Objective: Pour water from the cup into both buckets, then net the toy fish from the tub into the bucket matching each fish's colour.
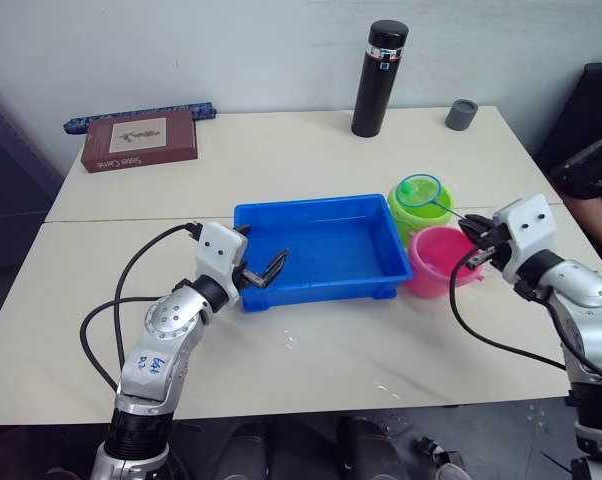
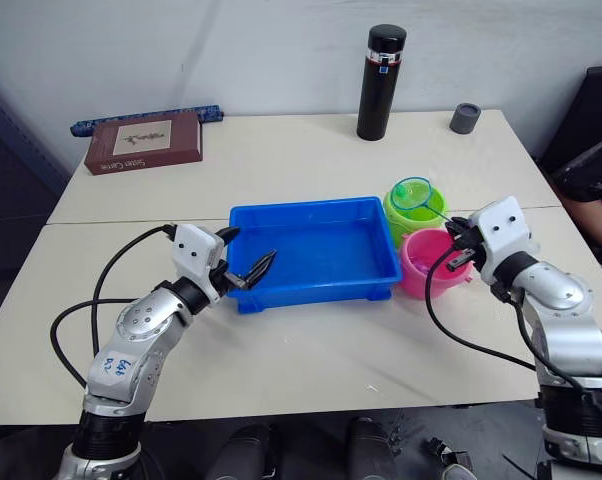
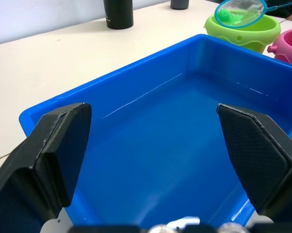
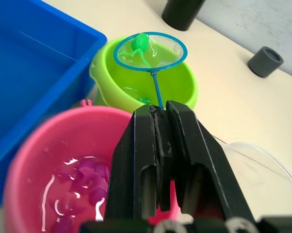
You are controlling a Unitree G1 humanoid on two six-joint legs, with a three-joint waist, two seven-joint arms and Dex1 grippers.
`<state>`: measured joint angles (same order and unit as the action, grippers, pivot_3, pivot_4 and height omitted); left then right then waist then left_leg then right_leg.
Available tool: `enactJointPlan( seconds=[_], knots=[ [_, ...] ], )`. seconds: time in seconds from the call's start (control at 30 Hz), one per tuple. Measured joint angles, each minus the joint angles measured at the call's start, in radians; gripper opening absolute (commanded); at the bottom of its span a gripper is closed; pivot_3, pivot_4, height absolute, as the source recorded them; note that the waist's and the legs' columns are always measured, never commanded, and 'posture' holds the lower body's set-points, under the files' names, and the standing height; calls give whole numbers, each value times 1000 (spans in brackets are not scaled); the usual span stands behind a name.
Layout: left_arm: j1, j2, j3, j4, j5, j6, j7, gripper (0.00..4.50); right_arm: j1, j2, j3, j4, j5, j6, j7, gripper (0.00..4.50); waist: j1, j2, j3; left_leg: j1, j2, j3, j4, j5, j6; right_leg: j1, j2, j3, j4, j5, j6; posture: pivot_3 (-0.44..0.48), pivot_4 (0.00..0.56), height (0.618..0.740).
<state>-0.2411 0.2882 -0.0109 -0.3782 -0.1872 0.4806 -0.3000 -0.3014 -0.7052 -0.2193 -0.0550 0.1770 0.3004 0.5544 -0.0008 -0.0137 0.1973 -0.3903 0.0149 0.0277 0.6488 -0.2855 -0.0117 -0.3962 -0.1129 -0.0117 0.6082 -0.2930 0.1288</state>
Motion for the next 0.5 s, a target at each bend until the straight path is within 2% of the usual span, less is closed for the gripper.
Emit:
enactJointPlan(
  seconds=[0.23,0.5],
  knots=[
    [-2,0,-1,0,0,0,0,4461,9,-63,-22,67,-70,-138,-10,0,0,0,0,0,0,0,0,0,0,0,0,0,0,0,0,0,150,740],
    [-2,0,-3,1,0,-1,0,4461,87,-99,4,88,-216,-359,-22,0,-2,0,0,1,0,1,0,1,-1,1,0,1,1,0,0,0,150,740]
  ],
)
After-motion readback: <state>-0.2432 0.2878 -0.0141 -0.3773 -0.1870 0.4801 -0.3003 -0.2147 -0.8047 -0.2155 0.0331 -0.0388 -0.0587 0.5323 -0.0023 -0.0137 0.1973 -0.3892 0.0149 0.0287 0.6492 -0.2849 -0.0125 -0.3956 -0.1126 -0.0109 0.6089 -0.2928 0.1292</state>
